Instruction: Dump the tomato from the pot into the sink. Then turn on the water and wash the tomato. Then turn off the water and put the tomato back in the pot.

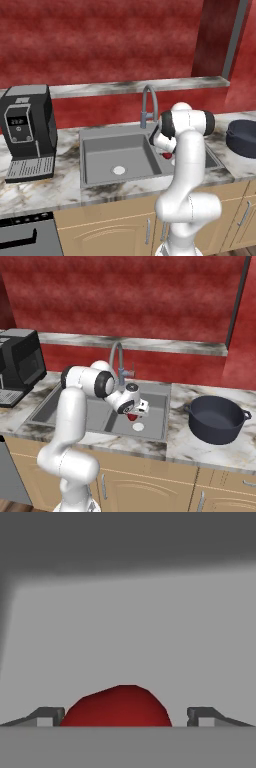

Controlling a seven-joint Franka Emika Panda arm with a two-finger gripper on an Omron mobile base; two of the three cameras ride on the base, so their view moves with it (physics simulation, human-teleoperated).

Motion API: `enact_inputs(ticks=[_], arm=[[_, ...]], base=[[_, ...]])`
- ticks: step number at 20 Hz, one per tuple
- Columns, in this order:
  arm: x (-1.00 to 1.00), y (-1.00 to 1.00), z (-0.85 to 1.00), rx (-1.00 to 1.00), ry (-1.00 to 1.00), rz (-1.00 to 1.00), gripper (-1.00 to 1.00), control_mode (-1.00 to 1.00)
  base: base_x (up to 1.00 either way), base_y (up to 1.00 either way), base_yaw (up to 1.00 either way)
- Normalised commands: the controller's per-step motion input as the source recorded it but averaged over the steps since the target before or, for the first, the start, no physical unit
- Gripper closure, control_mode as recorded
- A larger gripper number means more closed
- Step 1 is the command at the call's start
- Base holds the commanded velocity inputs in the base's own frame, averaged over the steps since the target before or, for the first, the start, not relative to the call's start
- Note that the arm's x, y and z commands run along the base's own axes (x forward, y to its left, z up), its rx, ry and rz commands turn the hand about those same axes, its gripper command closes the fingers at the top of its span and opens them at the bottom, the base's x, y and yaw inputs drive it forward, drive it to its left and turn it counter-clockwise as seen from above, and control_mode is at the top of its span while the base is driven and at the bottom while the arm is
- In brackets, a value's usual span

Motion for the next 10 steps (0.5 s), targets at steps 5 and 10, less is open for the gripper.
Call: enact_inputs(ticks=[5,10], arm=[[0.00,0.00,0.00,0.00,0.00,0.00,-1.00,-1.00],[-0.05,-0.14,0.20,0.08,0.00,0.00,-1.00,-1.00]], base=[[0.00,0.00,0.00],[0.00,0.00,0.00]])
